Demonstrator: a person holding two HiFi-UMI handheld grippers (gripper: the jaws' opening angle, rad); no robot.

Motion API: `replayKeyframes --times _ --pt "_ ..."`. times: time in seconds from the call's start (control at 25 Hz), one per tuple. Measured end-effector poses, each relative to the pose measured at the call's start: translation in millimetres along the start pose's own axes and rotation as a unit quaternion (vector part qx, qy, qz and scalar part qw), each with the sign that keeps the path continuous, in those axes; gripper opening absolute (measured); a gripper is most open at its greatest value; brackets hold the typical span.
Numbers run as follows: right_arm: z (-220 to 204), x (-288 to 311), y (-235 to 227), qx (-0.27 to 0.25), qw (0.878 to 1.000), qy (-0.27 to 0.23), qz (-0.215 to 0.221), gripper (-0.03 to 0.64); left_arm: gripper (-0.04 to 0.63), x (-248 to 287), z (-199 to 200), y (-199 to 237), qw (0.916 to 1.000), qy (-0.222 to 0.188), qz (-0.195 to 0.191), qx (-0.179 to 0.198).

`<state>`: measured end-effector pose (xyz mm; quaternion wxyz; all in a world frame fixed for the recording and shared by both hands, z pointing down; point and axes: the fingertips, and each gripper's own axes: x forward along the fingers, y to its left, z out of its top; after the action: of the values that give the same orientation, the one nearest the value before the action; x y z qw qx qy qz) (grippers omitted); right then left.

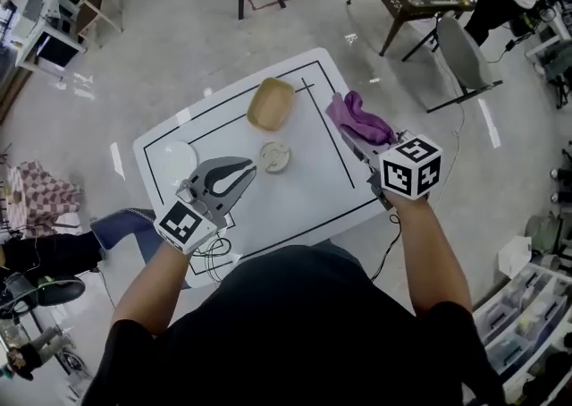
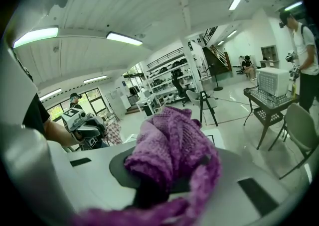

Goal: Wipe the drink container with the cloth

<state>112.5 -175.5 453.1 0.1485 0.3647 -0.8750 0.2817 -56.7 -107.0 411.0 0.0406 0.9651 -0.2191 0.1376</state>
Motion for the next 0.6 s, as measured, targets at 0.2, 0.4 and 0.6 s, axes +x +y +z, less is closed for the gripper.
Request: replayKeyframes --times 0.2,0.4,0.6 --pt "20 -29 46 -0.027 0.999 -0.021 0.008 0.083 0.043 -45 13 -3 0.9991 -0.012 0.042 -0.003" --pt "30 -54 90 -0.045 0.998 -0.035 0.021 0.083 0.043 -83 30 -11 0.9971 -0.021 0.074 -0.003" --pt "30 -69 123 -0.057 0.997 -0.04 0.029 0.083 0.043 -115 35 -16 0.9947 -0.03 0.098 -0.001"
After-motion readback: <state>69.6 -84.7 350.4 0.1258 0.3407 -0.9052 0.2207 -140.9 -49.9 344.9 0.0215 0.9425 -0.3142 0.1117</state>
